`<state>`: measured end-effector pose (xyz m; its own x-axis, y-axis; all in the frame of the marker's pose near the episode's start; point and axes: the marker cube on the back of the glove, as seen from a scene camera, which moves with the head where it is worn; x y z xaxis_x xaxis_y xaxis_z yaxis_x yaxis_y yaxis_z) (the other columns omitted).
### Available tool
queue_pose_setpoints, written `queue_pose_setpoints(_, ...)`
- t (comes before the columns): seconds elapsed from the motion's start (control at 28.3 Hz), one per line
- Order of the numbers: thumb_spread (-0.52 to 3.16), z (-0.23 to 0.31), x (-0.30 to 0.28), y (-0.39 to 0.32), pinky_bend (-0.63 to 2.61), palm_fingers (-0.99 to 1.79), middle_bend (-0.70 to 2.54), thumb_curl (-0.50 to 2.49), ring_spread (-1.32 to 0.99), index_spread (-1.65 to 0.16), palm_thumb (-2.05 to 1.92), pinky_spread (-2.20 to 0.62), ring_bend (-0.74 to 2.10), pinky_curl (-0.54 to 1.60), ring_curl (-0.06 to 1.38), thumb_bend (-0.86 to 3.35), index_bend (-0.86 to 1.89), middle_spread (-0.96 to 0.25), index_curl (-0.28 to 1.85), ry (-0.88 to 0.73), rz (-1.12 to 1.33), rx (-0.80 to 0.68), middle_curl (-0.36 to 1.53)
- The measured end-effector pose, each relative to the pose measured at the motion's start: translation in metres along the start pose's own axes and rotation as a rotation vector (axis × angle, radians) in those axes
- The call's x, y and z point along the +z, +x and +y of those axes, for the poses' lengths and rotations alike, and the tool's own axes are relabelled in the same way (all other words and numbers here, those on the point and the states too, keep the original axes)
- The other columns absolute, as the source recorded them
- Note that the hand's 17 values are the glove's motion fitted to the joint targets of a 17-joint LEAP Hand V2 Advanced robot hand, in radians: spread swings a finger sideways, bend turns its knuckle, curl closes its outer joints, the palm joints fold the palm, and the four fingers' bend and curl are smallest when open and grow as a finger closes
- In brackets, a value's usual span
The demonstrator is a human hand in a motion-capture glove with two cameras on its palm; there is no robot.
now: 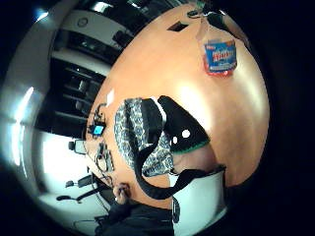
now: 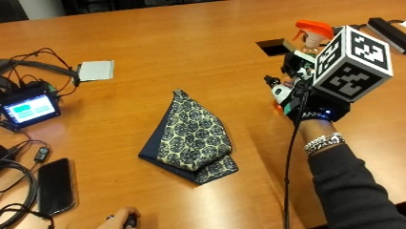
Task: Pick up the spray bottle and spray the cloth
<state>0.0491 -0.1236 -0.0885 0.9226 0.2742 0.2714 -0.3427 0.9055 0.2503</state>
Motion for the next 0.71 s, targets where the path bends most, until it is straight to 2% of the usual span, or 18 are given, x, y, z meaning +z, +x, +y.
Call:
queue_pose_setpoints(0.46, 1.18, -0.060, 0.009, 0.022, 0.32, 0.62, 0.18, 0.28, 0.02, -0.23, 0.59, 0.23, 0.41, 0.32, 0.31, 0.00, 0.14, 0.01, 0.30, 0.161, -0.130, 0.156, 0.29)
queue_pose_setpoints(0.71, 1.18, -0.077, 0.029, 0.041, 0.31, 0.62, 0.19, 0.31, 0.01, -0.21, 0.69, 0.23, 0.40, 0.33, 0.31, 0.02, 0.14, -0.01, 0.29, 0.210, -0.391, 0.241, 0.30)
